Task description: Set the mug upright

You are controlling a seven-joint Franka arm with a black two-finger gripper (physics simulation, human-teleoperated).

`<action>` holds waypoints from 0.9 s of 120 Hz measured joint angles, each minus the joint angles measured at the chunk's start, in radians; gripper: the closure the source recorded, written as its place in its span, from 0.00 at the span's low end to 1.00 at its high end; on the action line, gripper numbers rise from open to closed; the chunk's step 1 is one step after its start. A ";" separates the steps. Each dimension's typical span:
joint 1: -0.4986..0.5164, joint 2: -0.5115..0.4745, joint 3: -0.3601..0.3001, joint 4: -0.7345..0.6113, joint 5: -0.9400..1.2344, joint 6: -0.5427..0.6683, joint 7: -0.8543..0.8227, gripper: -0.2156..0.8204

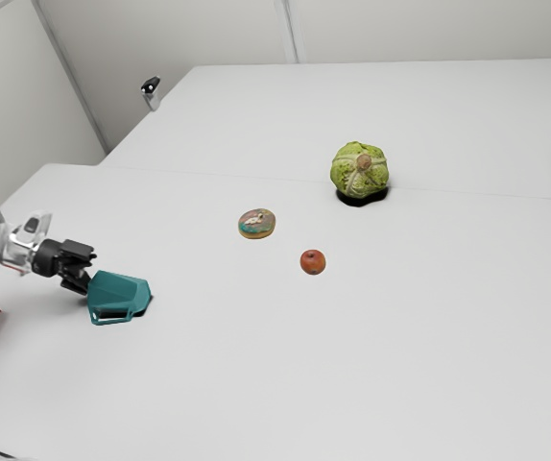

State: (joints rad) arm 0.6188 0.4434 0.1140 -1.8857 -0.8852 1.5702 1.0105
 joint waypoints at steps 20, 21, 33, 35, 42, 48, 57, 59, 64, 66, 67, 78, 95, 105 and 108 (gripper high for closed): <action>-0.003 -0.003 0.001 -0.031 -0.013 0.000 0.002 0.62; -0.002 -0.003 0.001 -0.032 -0.013 0.000 0.002 0.64; 0.002 -0.007 0.001 -0.034 -0.015 0.000 0.000 0.78; 0.003 -0.008 0.001 -0.034 -0.015 0.000 -0.001 0.80; 0.004 -0.012 0.001 -0.034 -0.016 0.000 -0.002 0.83; 0.004 -0.015 0.001 -0.034 -0.016 -0.001 -0.003 0.85; 0.004 -0.020 0.001 -0.034 -0.016 -0.002 -0.004 0.88; 0.004 -0.020 0.001 -0.034 -0.015 -0.002 -0.005 0.88; 0.002 -0.024 0.001 -0.034 -0.016 -0.003 -0.005 0.89; 0.001 -0.031 0.001 -0.034 -0.016 -0.005 -0.006 0.90; 0.000 -0.034 0.001 -0.034 -0.016 -0.006 -0.006 0.91; -0.017 -0.095 0.001 -0.032 -0.017 -0.017 -0.017 0.94; -0.093 -0.204 -0.007 -0.011 0.034 -0.001 -0.045 0.96; -0.152 -0.215 -0.047 0.034 0.135 0.052 -0.062 0.95; -0.187 -0.216 -0.052 0.050 0.177 0.073 -0.069 0.95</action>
State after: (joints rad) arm 0.4316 0.2273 0.0617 -1.8361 -0.7080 1.6436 0.9418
